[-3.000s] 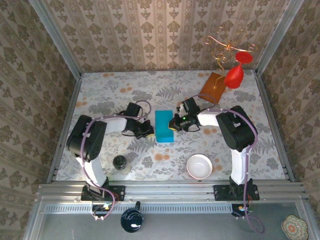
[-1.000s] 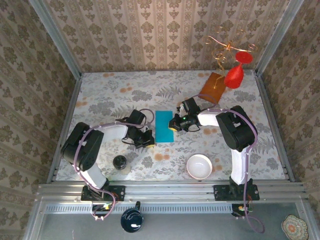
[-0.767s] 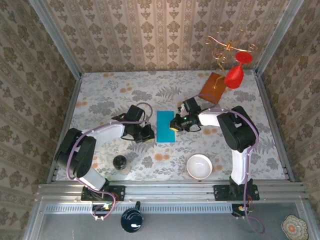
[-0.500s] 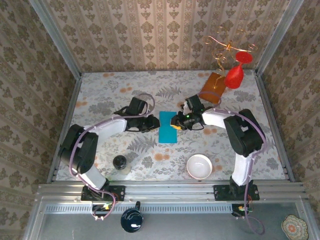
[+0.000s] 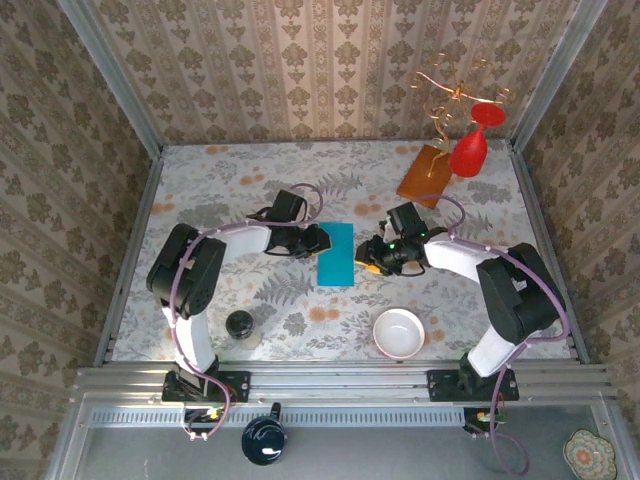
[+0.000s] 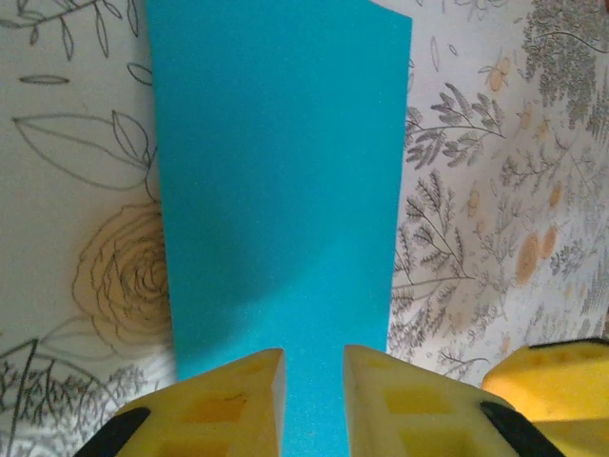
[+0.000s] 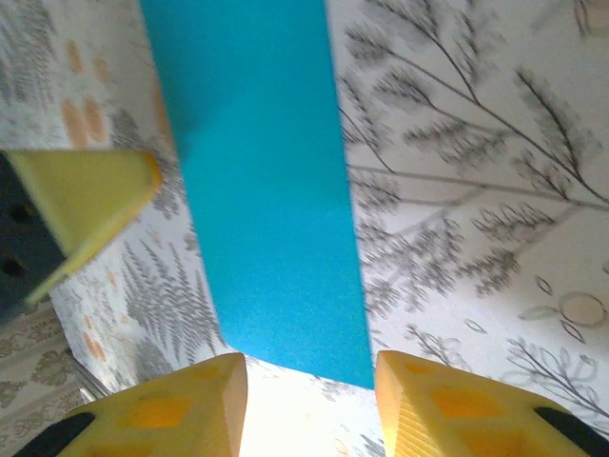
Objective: Fold a paper plane with a square sheet of paper (pick it up from the middle)
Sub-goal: Fold the triangle a second time at the center of the table.
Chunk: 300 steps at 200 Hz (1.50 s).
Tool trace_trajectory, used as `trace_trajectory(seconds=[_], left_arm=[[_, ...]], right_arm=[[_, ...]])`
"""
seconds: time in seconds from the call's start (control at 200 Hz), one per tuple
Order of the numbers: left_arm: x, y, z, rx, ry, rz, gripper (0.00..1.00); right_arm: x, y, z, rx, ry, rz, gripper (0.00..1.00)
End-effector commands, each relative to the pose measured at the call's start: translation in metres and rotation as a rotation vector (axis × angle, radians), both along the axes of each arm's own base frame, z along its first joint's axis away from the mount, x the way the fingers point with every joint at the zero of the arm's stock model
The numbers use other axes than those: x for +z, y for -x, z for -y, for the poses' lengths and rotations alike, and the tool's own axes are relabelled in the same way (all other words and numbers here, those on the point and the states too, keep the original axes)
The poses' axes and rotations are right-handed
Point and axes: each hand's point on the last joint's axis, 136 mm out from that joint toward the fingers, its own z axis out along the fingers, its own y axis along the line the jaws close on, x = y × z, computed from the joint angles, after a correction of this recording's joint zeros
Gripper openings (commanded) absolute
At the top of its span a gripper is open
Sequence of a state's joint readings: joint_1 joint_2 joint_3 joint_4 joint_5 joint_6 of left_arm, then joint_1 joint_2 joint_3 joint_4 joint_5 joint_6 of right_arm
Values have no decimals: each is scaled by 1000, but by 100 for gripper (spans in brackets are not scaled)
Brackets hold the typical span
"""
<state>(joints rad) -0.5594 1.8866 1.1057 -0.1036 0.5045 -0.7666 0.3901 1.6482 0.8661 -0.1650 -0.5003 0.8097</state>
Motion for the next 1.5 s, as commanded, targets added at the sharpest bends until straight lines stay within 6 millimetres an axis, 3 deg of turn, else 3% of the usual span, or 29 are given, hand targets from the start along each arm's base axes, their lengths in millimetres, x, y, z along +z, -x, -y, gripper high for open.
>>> trace_trajectory(seconds=[0.0,0.105,0.37,0.58,0.86,1.035,1.16,1.315,1.495], left_arm=[[-1,-13,5,-11,19,20,24],[-7,-14,8,-15,16,-1,24],[-33,-6,-15,43,-116,-63,24],[-41,0,-17,60,-133,-87,24],[-39,1,-18,73,-142,-87,24],[-40,3,-15,67,-150,-90,24],[-41,5,-13,65,-153,-93,24],[-43,13,-14,53,-154,-105,24],[-41,16,-15,51,-154,-105,23]], right_arm=[[-5,12,1,1,0,-42,42],[-13,16,-4,7,-9,-67,41],[-28,22,-17,24,-37,-113,38],[-30,24,-27,48,-79,-132,35],[-31,29,-31,58,-98,-138,31],[-41,34,-21,42,-42,-136,32],[-37,35,-29,66,-95,-122,31],[-30,29,-38,69,-172,-92,27],[-25,18,-36,27,-178,-52,23]])
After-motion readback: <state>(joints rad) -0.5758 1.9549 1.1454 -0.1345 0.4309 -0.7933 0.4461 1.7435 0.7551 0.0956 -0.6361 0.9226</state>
